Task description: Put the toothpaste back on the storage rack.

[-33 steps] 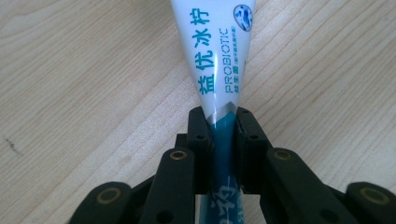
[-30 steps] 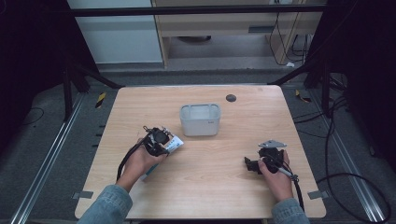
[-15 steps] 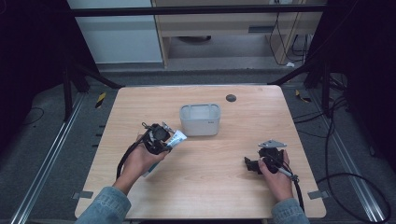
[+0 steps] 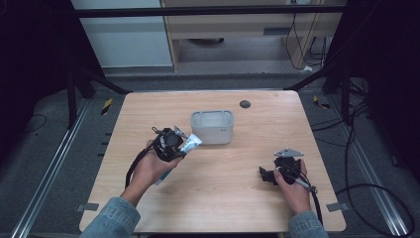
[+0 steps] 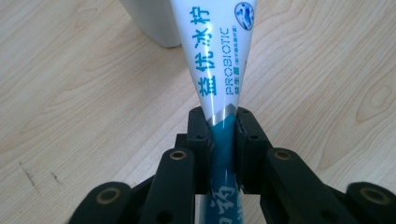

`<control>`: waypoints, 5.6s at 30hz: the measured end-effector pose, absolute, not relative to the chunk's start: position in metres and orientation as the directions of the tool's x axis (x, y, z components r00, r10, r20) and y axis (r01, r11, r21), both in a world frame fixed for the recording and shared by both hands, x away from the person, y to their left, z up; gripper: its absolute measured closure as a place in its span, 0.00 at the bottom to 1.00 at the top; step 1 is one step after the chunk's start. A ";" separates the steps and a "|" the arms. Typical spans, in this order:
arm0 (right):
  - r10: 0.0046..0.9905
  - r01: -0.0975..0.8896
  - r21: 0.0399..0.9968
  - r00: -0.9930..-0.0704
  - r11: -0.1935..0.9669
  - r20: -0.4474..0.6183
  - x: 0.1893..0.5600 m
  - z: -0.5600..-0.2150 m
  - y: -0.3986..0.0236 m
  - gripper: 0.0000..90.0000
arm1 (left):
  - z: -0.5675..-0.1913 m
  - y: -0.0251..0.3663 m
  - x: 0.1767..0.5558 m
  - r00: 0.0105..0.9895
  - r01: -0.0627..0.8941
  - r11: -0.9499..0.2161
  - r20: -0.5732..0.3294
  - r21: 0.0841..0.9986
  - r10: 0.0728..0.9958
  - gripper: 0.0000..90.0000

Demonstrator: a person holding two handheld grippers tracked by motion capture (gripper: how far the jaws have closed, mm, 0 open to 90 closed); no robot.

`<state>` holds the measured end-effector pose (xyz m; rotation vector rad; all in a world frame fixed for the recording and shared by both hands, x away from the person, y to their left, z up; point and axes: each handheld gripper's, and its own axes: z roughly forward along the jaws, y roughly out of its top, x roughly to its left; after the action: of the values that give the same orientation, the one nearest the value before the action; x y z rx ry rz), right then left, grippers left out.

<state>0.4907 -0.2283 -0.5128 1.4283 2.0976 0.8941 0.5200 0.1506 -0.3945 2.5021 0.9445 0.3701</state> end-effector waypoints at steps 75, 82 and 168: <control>0.932 0.642 0.724 -0.362 0.252 -0.003 0.491 -0.513 -0.228 0.00 | -0.286 0.078 0.554 0.689 0.421 -0.551 0.142 0.720 0.711 0.87; 0.932 0.644 0.723 -0.361 0.251 -0.002 0.491 -0.513 -0.228 0.00 | -0.288 0.073 0.558 0.679 0.414 -0.532 0.138 0.739 0.721 0.87; 0.929 0.636 0.726 -0.369 0.262 -0.012 0.492 -0.513 -0.229 0.00 | -0.299 0.062 0.601 0.570 0.193 -0.214 0.068 0.958 0.819 0.86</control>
<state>0.4919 -0.2292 -0.5131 1.4167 2.0983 0.8930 0.6015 0.0619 -0.2990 1.7232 0.8445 0.7236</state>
